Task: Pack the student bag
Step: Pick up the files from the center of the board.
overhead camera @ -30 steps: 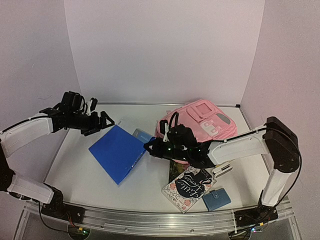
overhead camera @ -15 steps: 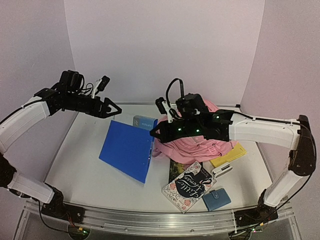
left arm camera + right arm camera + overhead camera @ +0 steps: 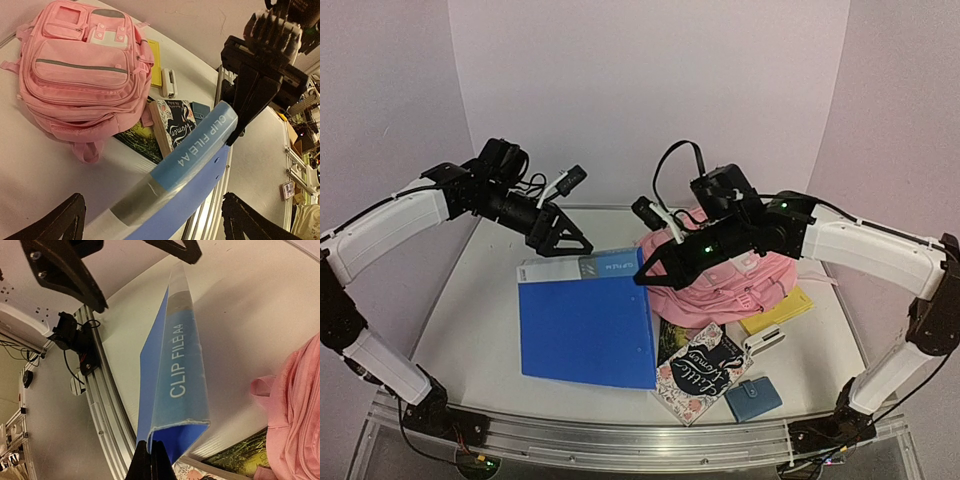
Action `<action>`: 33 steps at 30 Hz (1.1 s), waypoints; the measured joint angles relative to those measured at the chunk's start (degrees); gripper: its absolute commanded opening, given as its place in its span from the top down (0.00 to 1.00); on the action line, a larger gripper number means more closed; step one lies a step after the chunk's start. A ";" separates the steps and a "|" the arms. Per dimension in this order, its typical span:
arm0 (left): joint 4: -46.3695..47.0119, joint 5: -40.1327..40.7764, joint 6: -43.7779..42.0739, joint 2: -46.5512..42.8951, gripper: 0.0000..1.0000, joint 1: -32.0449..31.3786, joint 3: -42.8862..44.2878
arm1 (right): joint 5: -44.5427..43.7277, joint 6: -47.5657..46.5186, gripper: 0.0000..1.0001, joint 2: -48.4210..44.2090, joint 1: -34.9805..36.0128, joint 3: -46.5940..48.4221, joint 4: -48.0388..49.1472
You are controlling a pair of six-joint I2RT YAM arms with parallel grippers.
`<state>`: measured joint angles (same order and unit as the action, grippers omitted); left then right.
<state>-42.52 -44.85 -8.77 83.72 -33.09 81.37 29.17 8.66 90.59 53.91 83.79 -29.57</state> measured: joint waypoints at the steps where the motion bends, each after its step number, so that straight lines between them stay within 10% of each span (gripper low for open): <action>1: -0.41 -0.37 -0.43 0.39 0.06 -0.37 0.01 | 0.92 -0.27 1.00 -0.26 0.00 0.01 -0.32; 5: -2.30 -3.20 -1.91 2.52 0.11 -2.25 0.01 | 3.33 -1.00 1.00 -1.09 0.00 0.06 -1.17; 25: -7.22 -15.61 -3.18 8.15 0.98 -5.27 -0.16 | -4.03 -0.67 0.98 0.13 -0.79 2.22 -3.18; 28: -4.92 -14.82 -1.89 7.58 1.00 -5.12 -1.17 | -6.70 0.16 0.79 0.70 -0.73 2.92 -3.49; 33: -0.11 -9.56 3.91 3.64 1.00 -4.97 -5.30 | -12.00 3.38 0.16 0.78 -1.29 4.96 -1.39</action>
<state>-42.63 -54.42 -4.86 87.36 -38.06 76.07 17.17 12.04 91.37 52.62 88.75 -30.95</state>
